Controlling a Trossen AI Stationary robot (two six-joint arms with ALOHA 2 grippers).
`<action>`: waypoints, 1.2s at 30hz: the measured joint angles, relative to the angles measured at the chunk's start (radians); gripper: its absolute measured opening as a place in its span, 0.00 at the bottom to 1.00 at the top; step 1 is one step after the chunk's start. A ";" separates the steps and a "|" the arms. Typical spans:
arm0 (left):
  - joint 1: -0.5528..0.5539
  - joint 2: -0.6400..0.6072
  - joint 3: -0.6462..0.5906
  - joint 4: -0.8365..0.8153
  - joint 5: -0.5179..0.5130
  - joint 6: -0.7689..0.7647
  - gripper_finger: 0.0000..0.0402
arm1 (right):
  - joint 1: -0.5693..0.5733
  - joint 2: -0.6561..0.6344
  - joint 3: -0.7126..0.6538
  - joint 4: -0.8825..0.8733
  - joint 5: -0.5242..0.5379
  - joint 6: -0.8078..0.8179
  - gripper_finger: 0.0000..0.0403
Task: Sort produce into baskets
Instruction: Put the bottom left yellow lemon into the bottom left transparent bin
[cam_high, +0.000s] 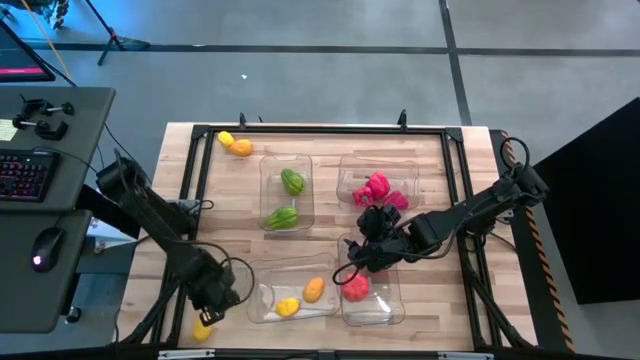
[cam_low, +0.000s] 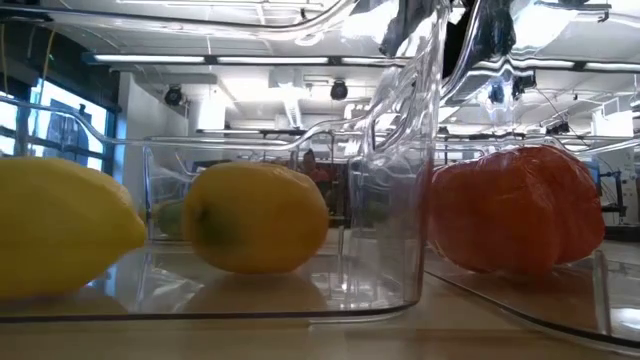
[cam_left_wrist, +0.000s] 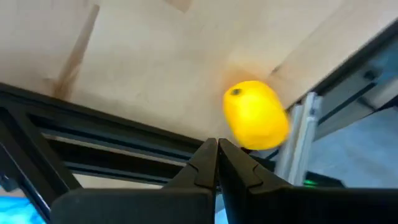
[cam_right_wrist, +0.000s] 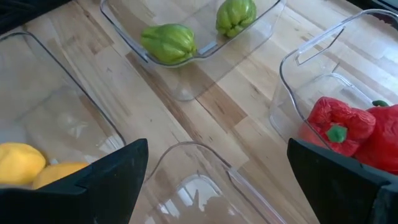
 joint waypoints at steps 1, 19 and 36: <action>-0.012 -0.014 0.000 0.005 -0.016 -0.028 0.00 | 0.000 0.000 0.000 0.003 0.000 0.000 0.93; -0.145 -0.009 0.001 0.238 -0.107 -0.228 0.36 | -0.013 0.000 0.000 0.024 0.004 -0.019 0.93; -0.124 0.045 0.001 0.260 -0.084 -0.325 0.72 | -0.013 0.000 0.000 0.021 -0.003 -0.045 0.93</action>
